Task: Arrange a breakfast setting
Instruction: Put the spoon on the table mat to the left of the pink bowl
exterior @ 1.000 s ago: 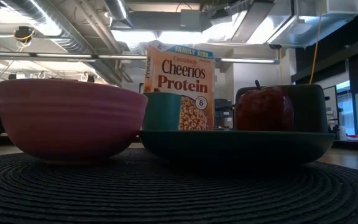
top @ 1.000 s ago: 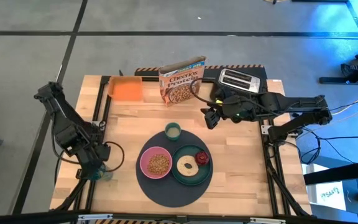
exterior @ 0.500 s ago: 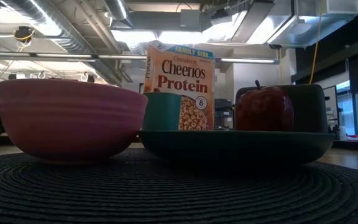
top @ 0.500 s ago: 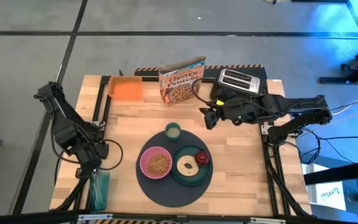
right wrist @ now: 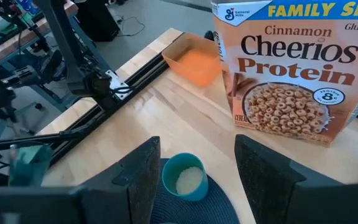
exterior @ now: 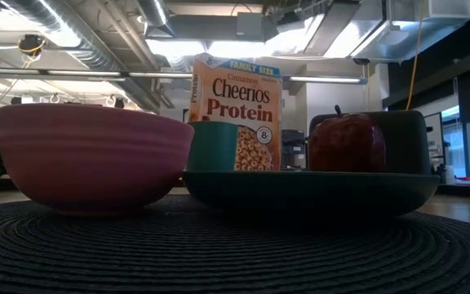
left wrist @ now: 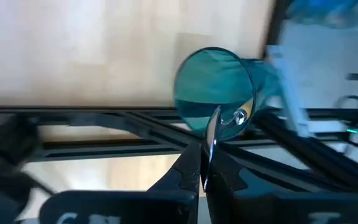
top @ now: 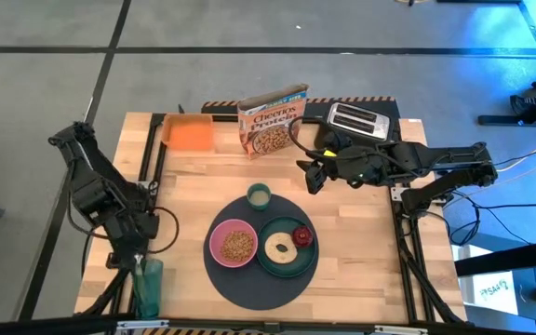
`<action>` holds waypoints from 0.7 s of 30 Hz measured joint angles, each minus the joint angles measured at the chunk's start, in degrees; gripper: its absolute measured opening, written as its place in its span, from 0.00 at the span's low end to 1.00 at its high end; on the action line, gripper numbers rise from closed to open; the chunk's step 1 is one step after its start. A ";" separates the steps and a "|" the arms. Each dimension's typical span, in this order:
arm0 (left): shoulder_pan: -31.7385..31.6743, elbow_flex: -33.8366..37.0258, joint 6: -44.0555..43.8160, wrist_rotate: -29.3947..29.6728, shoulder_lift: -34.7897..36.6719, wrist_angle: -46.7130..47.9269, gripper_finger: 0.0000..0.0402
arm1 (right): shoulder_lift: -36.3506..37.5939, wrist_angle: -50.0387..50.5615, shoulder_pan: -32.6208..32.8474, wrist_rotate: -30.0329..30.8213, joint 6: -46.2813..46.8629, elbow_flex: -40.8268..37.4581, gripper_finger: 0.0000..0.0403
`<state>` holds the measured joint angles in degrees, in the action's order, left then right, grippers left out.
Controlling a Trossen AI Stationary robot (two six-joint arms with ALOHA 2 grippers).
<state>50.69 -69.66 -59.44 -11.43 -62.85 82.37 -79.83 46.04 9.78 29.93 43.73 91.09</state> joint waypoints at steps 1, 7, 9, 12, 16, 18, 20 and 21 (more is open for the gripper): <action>0.51 -0.45 -0.74 -0.31 0.00 -1.04 0.00 | 0.00 -0.06 0.00 0.03 0.02 0.00 0.49; 5.14 -0.68 -7.52 -4.88 -1.54 -10.60 0.00 | 0.00 -0.08 0.00 0.05 0.05 0.00 0.49; 7.00 -0.83 -10.44 -3.83 -2.59 -11.32 0.00 | 0.00 -0.10 0.00 0.05 0.06 0.00 0.49; 9.55 -0.96 -14.04 -2.11 -3.60 -11.08 0.00 | 0.00 -0.13 0.00 0.25 -0.05 0.00 0.49; 11.62 -1.00 -18.35 0.45 -3.94 -10.98 0.00 | 0.00 -0.17 0.00 0.51 -0.07 0.00 0.49; 12.00 -0.91 -19.75 2.75 -3.98 -10.98 0.00 | 0.00 -0.17 0.00 0.51 -0.07 0.00 0.49; 12.00 -0.46 -20.59 5.01 -4.29 -9.93 0.00 | 0.00 -0.21 0.00 0.51 -0.07 0.00 0.49; 12.02 -0.37 -20.84 5.52 -4.67 -9.75 0.00 | 0.02 -0.43 0.00 0.49 -0.07 0.00 0.49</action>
<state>62.71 -70.02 -80.28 -5.91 -67.52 72.63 -79.81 45.61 9.78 30.41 43.66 91.09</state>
